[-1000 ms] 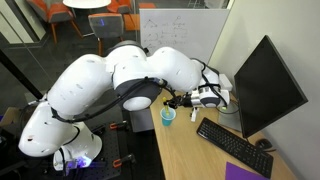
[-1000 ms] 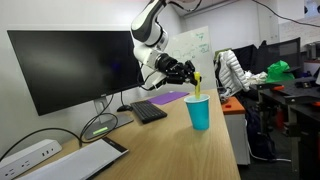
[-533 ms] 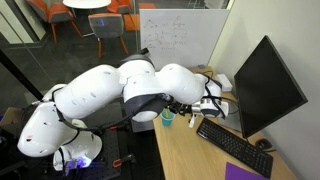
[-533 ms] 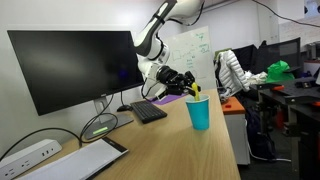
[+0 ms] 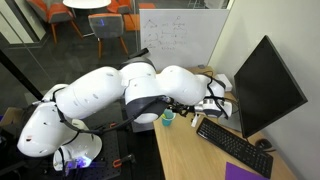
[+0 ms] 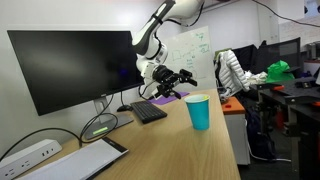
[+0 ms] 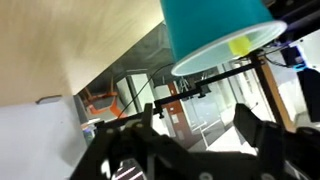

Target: Put the marker inside the cup

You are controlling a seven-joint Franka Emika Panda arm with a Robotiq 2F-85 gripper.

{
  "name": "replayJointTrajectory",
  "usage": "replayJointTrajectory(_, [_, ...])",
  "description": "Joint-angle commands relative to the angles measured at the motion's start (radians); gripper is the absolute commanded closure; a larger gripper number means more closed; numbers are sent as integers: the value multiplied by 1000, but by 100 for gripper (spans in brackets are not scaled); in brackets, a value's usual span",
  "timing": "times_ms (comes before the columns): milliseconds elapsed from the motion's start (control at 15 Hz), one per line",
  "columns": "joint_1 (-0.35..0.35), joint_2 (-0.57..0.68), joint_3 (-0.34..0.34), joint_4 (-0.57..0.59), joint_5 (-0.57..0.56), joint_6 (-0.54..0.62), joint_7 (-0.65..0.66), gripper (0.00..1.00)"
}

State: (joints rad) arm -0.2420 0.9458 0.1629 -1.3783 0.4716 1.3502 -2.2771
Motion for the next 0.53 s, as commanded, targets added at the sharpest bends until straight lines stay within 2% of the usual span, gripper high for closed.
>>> replayJointTrajectory(0, [34, -117, -38, -79, -23, 33, 95, 0])
replayJointTrajectory(467, [124, -354, -66, -270, -120, 96, 365, 0])
